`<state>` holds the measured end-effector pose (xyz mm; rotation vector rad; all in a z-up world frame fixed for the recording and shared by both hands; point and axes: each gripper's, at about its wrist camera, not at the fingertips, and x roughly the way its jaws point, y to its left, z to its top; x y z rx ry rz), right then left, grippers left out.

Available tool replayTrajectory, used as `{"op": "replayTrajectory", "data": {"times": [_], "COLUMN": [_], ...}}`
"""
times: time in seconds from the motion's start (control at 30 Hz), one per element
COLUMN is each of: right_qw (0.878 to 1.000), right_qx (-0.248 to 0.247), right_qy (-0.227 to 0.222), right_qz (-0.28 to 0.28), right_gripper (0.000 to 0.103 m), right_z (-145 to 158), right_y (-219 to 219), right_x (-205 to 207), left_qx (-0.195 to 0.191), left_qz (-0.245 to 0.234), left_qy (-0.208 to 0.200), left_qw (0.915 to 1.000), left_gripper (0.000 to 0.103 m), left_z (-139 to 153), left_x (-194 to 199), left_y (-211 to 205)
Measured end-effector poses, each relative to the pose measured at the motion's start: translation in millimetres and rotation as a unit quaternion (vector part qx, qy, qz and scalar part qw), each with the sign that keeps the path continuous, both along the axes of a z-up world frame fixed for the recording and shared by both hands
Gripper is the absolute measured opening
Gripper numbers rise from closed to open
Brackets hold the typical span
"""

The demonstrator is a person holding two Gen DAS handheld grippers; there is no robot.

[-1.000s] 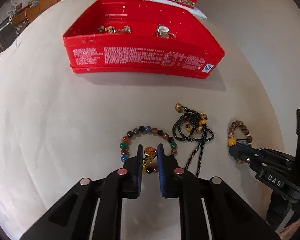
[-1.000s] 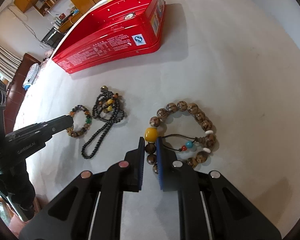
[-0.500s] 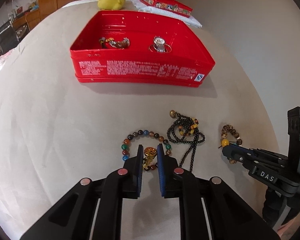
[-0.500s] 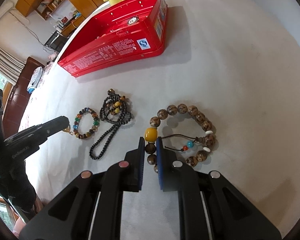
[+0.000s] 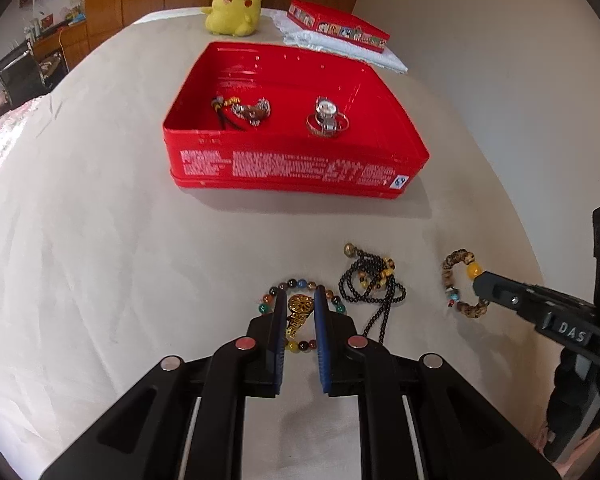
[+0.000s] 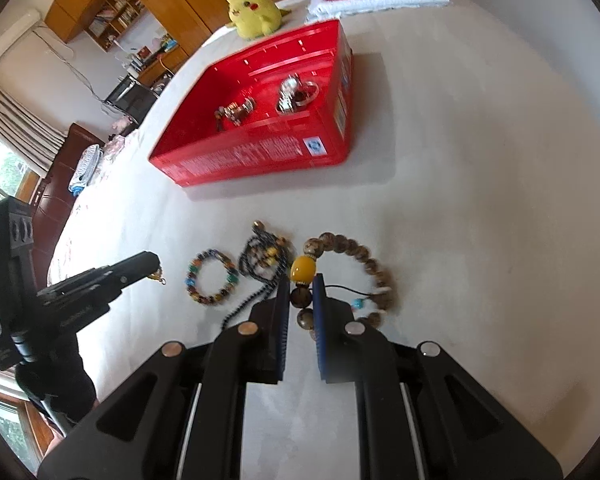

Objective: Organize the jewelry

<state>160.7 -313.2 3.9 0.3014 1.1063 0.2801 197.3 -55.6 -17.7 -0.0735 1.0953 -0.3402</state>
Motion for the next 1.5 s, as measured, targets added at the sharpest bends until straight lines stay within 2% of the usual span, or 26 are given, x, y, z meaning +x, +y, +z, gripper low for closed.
{"op": "replayTrajectory", "data": {"times": [0.33, 0.53, 0.67, 0.93, 1.13, 1.37, 1.5], "right_qw": [0.999, 0.998, 0.998, 0.998, 0.999, 1.000, 1.000], "right_qx": [0.018, 0.026, 0.029, 0.022, 0.018, 0.000, -0.010], "right_qy": [-0.027, -0.048, -0.058, -0.058, -0.033, -0.012, -0.006], "right_qz": [0.009, 0.011, 0.004, -0.007, -0.005, -0.005, -0.003], "right_gripper": [0.010, 0.010, 0.010, 0.010, 0.010, 0.010, 0.013], "right_z": [45, 76, 86, 68, 36, 7, -4], "right_y": [7, 15, 23, 38, 53, 69, 72], "right_x": [24, 59, 92, 172, 226, 251, 259], "left_qx": [-0.004, -0.007, -0.007, 0.003, 0.021, 0.036, 0.026], "left_qz": [0.004, 0.014, 0.024, 0.045, 0.052, 0.057, 0.058], "left_qy": [-0.014, -0.026, -0.024, -0.023, -0.007, 0.022, 0.044], "left_qw": [0.9999, 0.9995, 0.9994, 0.9987, 0.9984, 0.9975, 0.9970], "left_gripper": [0.013, 0.013, 0.013, 0.013, 0.013, 0.013, 0.016], "left_z": [26, 50, 55, 41, 15, -17, -27], "left_x": [18, 49, 83, 159, 208, 233, 240], "left_y": [0, -3, -8, -18, -27, -29, -28]}}
